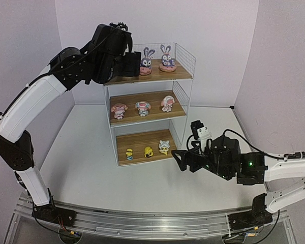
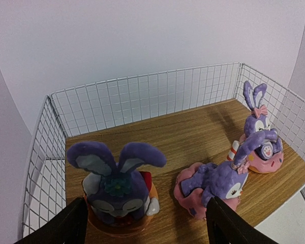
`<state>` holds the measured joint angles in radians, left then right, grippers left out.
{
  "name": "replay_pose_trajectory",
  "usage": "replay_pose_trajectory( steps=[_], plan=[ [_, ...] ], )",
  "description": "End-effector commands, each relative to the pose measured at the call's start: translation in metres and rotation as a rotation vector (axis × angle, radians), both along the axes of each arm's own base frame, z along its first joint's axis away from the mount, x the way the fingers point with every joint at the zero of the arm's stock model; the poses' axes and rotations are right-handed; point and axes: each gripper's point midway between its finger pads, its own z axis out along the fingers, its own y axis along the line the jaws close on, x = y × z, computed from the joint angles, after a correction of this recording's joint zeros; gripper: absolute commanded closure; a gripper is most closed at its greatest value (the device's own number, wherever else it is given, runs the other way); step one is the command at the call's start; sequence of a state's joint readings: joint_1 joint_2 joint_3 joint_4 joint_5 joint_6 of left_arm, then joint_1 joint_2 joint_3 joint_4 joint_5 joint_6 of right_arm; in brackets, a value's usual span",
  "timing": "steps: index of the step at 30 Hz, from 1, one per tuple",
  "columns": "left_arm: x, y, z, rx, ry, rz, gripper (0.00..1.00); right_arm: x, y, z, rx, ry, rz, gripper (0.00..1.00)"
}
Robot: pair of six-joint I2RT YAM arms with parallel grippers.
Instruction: Place and organize the plastic toys onto the shelf
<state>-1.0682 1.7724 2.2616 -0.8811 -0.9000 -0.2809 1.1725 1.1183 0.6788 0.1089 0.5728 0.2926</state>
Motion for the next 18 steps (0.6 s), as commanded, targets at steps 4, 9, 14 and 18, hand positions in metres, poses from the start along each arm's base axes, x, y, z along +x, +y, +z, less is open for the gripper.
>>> replay_pose_trajectory(
  steps=[4,9,14,18],
  plan=[
    [-0.023,0.039,0.049,-0.163,-0.056,-0.042,0.14,0.003,0.007,0.022,0.04,-0.027,-0.002,0.07],
    [-0.034,0.039,0.059,-0.22,-0.063,-0.117,0.11,0.003,0.009,0.022,0.043,-0.023,0.0,0.07],
    [-0.052,0.034,0.071,-0.291,-0.066,-0.252,0.08,0.003,0.01,0.024,0.051,-0.02,0.002,0.07],
    [-0.068,0.049,0.083,-0.355,-0.089,-0.298,0.01,0.002,0.01,0.025,0.066,-0.012,0.0,0.07]
  ],
)
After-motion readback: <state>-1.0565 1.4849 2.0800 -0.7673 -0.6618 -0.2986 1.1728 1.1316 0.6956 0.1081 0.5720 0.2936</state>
